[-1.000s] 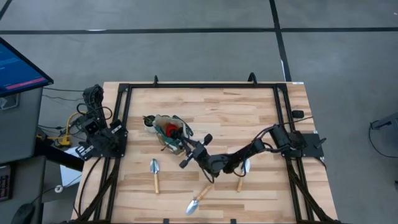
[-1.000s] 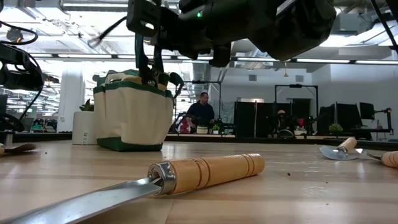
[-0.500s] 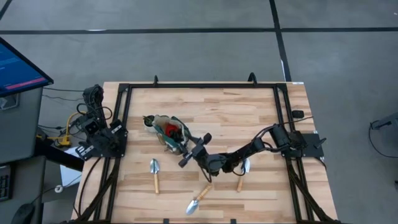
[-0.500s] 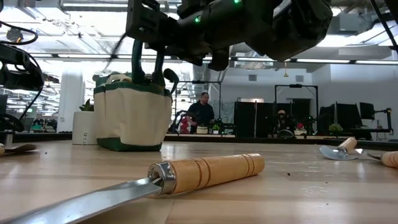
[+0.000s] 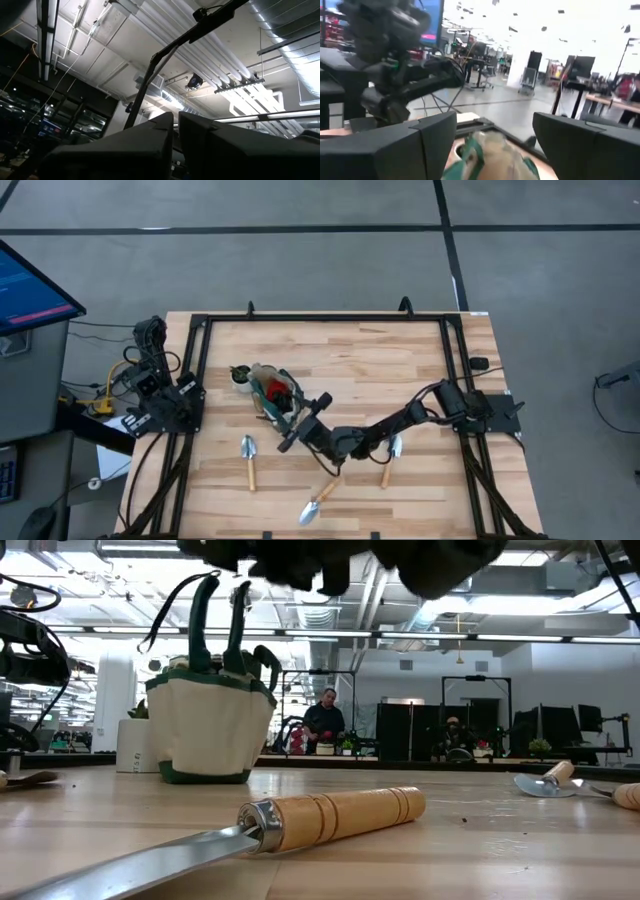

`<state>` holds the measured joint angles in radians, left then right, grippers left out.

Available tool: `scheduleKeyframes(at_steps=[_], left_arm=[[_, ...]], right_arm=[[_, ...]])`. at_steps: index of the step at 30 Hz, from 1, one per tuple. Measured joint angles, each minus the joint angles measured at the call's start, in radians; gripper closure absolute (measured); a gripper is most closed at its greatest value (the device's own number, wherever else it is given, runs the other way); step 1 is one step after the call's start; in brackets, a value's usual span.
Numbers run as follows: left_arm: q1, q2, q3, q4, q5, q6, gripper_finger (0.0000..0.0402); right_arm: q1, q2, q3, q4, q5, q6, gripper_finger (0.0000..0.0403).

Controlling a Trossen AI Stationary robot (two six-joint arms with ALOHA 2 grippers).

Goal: Pick & Place Garden tools in Gardening bag
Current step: Put the shear scissors into the gardening bag

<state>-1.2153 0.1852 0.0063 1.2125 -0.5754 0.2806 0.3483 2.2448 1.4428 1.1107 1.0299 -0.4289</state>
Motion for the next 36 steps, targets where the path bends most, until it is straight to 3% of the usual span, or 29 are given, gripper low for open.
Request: scheduleKeyframes(at_steps=[9,12,14,16,19,21,24,30,36], left_arm=[[0.0,0.0,0.0,0.0,0.0,0.0,0.0382],[0.0,0.0,0.0,0.0,0.0,0.0,0.0382],[0.0,0.0,0.0,0.0,0.0,0.0,0.0382],[0.0,0.0,0.0,0.0,0.0,0.0,0.0382],[0.0,0.0,0.0,0.0,0.0,0.0,0.0382],[0.0,0.0,0.0,0.0,0.0,0.0,0.0382],[0.0,0.0,0.0,0.0,0.0,0.008,0.0382],[0.0,0.0,0.0,0.001,0.0,0.009,0.0382],[0.0,0.0,0.0,0.001,-0.007,0.011,0.0382]], right_arm=[[0.074,-0.104,0.013,-0.029,0.223,-0.261,0.0147],[0.105,-0.217,-0.028,-0.203,0.234,-0.263,0.0147],[0.113,-0.319,-0.049,-0.453,0.217,-0.153,0.0148],[0.104,-0.446,-0.057,-0.816,0.102,0.106,0.0148],[0.014,-0.603,-0.056,-1.296,-0.299,0.558,0.0148],[-0.059,-0.637,-0.057,-1.468,-0.489,0.672,0.0149],[-0.112,-0.619,-0.059,-1.533,-0.557,0.614,0.0149],[-0.093,-0.482,-0.061,-1.449,-0.567,0.265,0.0149],[-0.066,-0.361,-0.059,-1.376,-0.57,0.112,0.0149]])
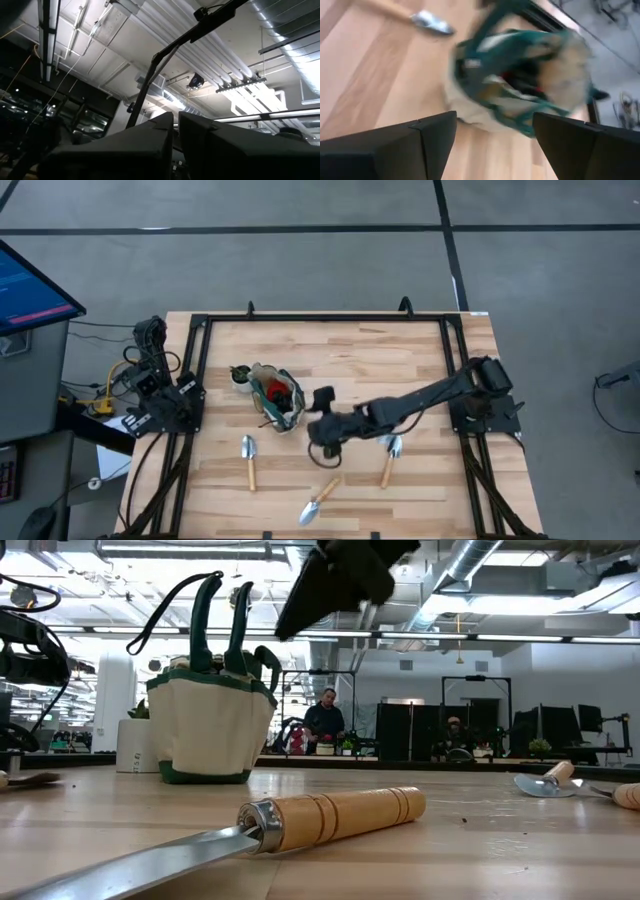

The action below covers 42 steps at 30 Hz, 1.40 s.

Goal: Pick & Place Garden tools in Gardening bag
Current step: Put the shear scissors into the gardening bag

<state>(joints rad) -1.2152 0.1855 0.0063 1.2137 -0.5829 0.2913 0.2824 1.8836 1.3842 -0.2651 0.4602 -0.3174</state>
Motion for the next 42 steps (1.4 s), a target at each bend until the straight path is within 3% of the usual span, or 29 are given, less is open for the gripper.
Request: scheduleKeyframes(at_steps=[9,22,30,34,40,42], left_arm=[[0.0,0.0,0.0,0.003,0.002,0.0,0.0382],[0.0,0.0,0.0,0.003,-0.001,0.0,0.0382],[0.0,0.0,0.0,0.001,-0.001,0.0,0.0382],[0.0,0.0,0.0,0.0,-0.001,0.0,0.0382],[0.0,0.0,0.0,0.0,-0.001,0.0,0.0382],[0.0,0.0,0.0,0.0,-0.001,0.0,0.0382]], right_arm=[[-0.023,0.04,0.0,0.099,0.006,-0.102,0.0168],[-0.046,0.028,0.0,0.196,-0.203,-0.079,0.0179],[-0.08,0.029,0.001,0.239,-0.254,-0.02,0.0189],[-0.098,0.029,0.001,0.221,-0.285,0.011,0.0229],[-0.101,0.029,0.001,0.21,-0.298,0.015,0.0339],[-0.1,0.029,0.001,0.212,-0.299,0.012,0.0345]])
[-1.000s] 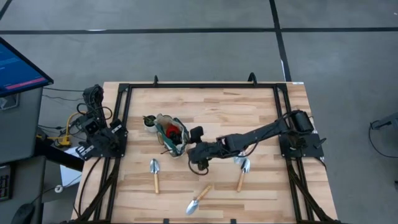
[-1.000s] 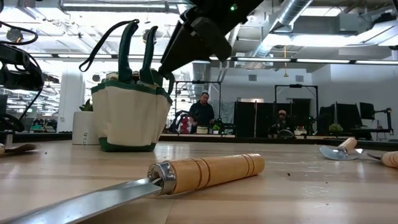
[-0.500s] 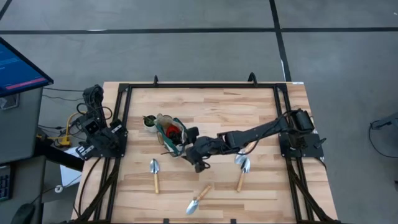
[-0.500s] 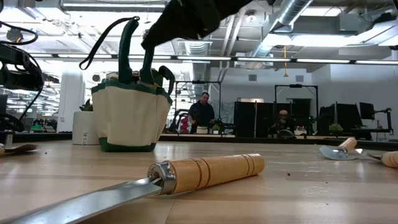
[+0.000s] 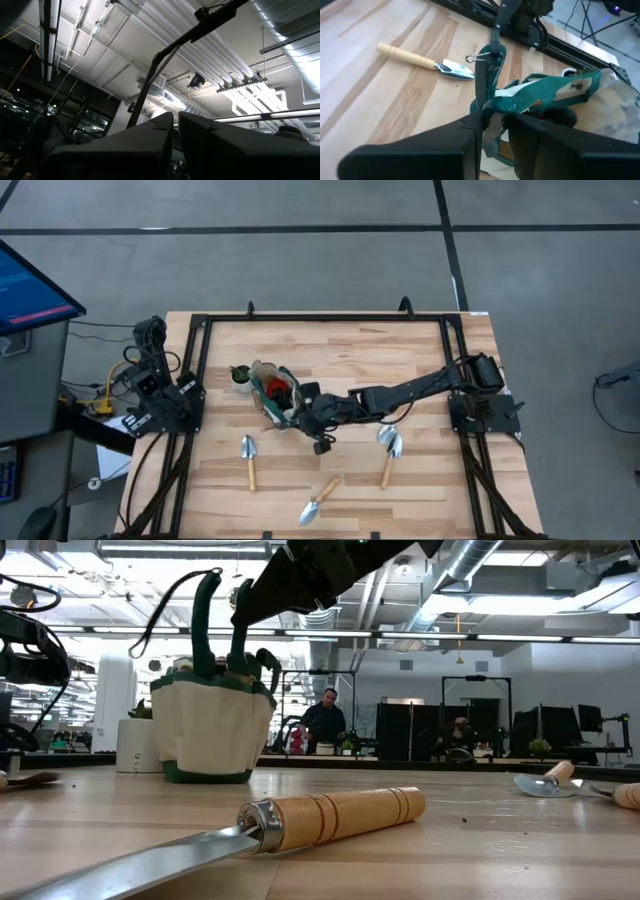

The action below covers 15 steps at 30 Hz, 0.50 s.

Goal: Pick & Place Garden tools in Gardening bag
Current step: Put the shear scissors into the gardening bag

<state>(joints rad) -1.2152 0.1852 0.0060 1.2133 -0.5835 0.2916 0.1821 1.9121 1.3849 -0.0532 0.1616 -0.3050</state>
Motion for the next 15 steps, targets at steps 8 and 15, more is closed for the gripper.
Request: scheduleKeyframes(at_steps=[8,15], left_arm=[[0.0,0.0,0.0,0.0,0.0,0.0,0.0382],[0.0,0.0,0.0,-0.001,0.0,0.0,0.0382]], right_arm=[[0.011,0.002,0.064,0.003,0.003,0.005,0.0345],[0.034,0.005,0.097,-0.002,0.025,0.008,0.0345]])
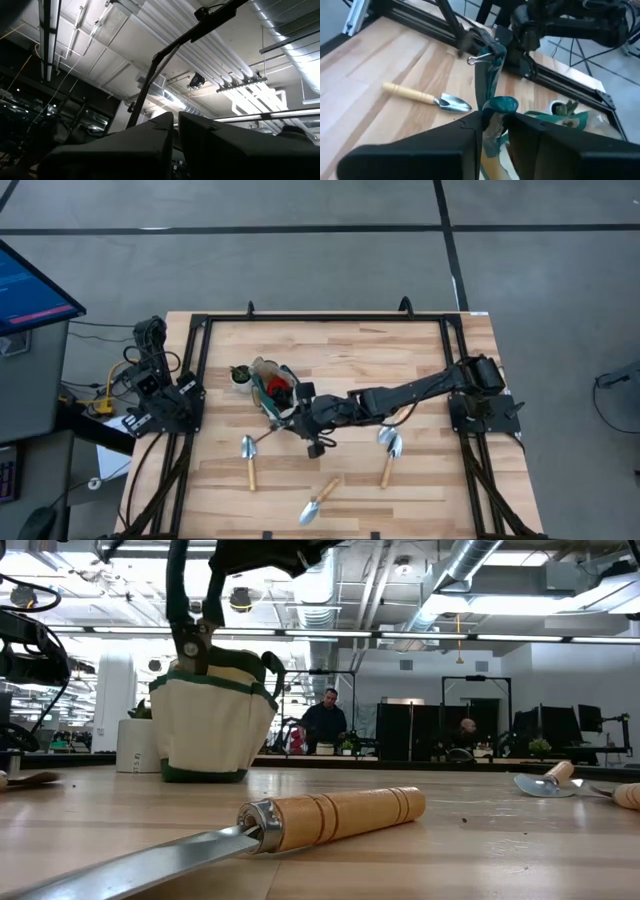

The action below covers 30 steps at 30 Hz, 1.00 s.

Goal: Pick & Place Garden tools in Gardening bag
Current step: Put the shear scissors into the gardening bag

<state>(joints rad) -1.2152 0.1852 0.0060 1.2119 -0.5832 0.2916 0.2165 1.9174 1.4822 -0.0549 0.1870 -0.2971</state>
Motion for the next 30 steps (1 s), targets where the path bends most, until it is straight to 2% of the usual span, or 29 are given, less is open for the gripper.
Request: scheduleKeyframes(at_steps=[5,10,18,30], left_arm=[[0.0,0.0,0.0,0.0,0.0,0.0,0.0382],[0.0,0.0,0.0,0.0,0.002,0.0,0.0382],[0.0,0.0,0.0,0.0,0.002,0.0,0.0382],[0.0,0.0,0.0,0.0,-0.001,0.0,0.0382]], right_arm=[[0.016,0.021,-0.003,-0.014,0.15,-0.012,0.0345],[0.056,0.029,0.0,0.002,0.252,-0.068,0.0345],[0.078,0.052,-0.002,-0.002,0.316,-0.102,0.0345],[0.049,0.069,-0.001,0.037,0.311,-0.125,0.0345]])
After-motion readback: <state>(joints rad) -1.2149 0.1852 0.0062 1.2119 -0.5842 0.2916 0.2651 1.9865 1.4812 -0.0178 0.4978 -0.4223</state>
